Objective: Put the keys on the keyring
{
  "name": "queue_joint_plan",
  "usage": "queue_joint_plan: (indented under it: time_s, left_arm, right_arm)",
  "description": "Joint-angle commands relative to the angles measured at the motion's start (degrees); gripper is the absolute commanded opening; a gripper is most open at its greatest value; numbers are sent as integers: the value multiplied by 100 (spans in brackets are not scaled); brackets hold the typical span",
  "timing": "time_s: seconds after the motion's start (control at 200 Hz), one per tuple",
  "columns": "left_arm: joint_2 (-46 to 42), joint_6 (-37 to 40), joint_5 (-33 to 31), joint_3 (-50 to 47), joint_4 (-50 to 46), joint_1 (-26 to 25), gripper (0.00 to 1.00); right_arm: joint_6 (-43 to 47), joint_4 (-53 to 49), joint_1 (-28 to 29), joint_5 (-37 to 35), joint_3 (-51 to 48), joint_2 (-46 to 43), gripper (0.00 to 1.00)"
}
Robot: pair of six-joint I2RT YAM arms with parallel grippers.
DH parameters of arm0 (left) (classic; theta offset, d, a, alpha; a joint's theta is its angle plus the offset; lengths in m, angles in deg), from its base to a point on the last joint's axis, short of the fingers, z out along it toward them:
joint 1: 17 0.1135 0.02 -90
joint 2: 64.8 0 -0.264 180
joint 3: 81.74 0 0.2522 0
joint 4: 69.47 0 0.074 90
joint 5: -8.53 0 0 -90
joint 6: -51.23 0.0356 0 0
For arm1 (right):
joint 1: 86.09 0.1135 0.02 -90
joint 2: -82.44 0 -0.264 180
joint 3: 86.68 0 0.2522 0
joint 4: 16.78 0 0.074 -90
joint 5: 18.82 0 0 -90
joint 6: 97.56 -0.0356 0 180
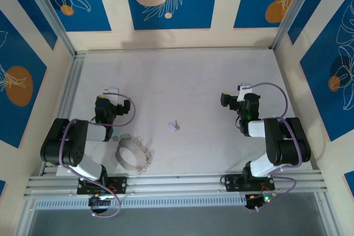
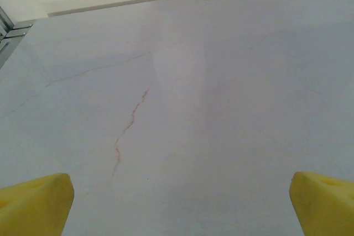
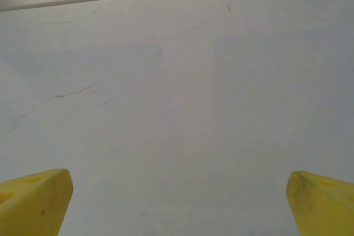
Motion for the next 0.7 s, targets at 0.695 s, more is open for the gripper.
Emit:
queue_joint_plan:
  time_s: [0.695]
  left_arm:
    - [-459,-44,-67,255,-659,64,100]
  right_arm:
    - [-81,-197,-24,-177,124,-247,99]
